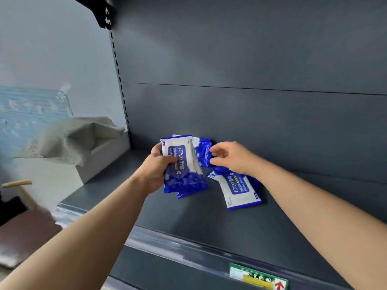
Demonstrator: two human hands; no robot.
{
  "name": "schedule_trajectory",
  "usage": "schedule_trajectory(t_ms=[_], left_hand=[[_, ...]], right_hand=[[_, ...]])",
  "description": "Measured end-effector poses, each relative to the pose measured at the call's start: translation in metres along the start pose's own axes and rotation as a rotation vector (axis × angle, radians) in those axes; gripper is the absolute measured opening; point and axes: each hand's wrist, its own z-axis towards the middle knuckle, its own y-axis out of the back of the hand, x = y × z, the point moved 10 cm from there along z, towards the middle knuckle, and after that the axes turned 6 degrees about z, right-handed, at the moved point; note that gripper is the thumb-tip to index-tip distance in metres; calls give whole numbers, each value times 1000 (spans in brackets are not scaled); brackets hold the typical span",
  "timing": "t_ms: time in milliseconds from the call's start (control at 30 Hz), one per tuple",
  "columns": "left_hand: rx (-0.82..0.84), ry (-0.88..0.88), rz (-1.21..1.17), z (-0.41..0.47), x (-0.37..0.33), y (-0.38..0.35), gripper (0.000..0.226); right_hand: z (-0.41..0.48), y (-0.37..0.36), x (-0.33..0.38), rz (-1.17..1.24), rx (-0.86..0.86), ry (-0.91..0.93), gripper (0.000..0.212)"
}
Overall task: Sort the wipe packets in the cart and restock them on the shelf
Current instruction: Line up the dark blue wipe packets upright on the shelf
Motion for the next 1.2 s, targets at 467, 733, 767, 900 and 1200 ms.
schedule_trajectory(t_ms=[467,733,767,900,1200], left_hand=[[-89,-123,340,18,-8,47,43],[93,58,293,36,-2,53,40],[129,76,271,38,0,52,38],[232,66,186,42,3,44,32],[-129,-211,888,78,0,61,33]], right_hand=[[16,-6,3,288,-83,-98,12],[37,-2,6,129,-49,-37,8],[38,-3,7,118,-54,-29,4],[50,-9,14,0,-93,10,17],[71,-29,24,-83,-175,35,27]])
